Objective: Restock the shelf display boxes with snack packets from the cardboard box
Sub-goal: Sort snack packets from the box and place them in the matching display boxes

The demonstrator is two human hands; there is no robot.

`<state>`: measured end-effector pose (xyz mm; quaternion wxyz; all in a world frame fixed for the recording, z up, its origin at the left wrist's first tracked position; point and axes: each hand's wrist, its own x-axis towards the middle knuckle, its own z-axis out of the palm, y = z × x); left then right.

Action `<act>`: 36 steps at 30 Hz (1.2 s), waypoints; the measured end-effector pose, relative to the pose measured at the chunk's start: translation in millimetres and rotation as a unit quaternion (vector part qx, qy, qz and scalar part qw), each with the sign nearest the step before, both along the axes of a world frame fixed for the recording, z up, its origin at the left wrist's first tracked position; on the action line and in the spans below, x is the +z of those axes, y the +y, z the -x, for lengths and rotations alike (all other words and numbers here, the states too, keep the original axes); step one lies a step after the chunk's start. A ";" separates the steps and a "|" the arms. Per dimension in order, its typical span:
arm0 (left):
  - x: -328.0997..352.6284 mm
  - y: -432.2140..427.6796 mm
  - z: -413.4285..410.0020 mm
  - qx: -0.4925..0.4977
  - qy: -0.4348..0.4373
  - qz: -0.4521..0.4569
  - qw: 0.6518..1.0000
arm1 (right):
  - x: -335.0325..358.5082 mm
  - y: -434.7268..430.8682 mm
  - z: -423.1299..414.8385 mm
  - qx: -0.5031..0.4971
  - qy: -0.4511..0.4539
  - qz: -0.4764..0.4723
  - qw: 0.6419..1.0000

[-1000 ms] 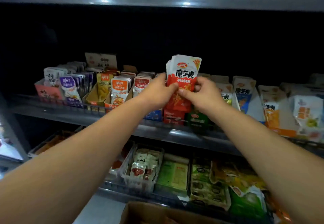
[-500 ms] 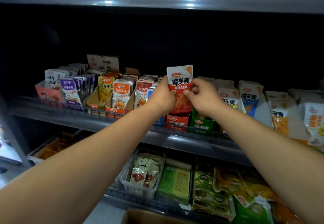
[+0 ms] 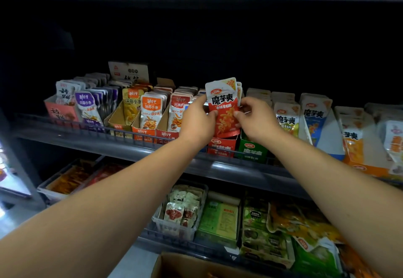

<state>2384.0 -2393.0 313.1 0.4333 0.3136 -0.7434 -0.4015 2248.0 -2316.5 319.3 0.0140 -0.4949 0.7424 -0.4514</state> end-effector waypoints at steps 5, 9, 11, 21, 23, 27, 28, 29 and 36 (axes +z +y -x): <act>-4.4 1.6 0.4 0.004 0.013 0.019 1.000 | -5.2 2.0 -0.7 0.006 -0.012 0.019 1.000; -1.4 3.1 2.4 -0.005 0.005 0.035 0.999 | -5.7 -0.8 -0.3 -0.001 -0.013 0.037 0.999; -1.3 0.8 2.7 -0.008 -0.014 0.025 1.000 | -7.2 -1.7 0.0 0.001 -0.013 0.030 0.999; -9.2 -6.0 4.3 0.014 -0.168 0.080 0.983 | -12.9 1.3 1.7 -0.018 0.084 -0.052 0.995; -10.2 -6.6 5.3 0.027 -0.193 0.084 0.977 | -12.6 3.2 3.6 -0.018 0.073 -0.044 0.996; -12.8 -11.0 6.9 0.036 -0.185 0.070 0.980 | -9.9 1.1 5.8 -0.007 0.035 -0.010 0.999; -14.1 -11.7 6.6 0.040 -0.170 0.065 0.982 | -9.1 -0.5 6.2 -0.004 0.035 -0.009 0.999; -15.9 -12.4 5.6 0.047 -0.152 0.059 0.985 | -8.4 -2.9 7.8 -0.003 0.041 -0.011 0.999; -28.2 -18.9 0.1 0.054 -0.127 0.057 0.989 | -6.1 -22.1 22.6 -0.026 0.056 -0.034 0.998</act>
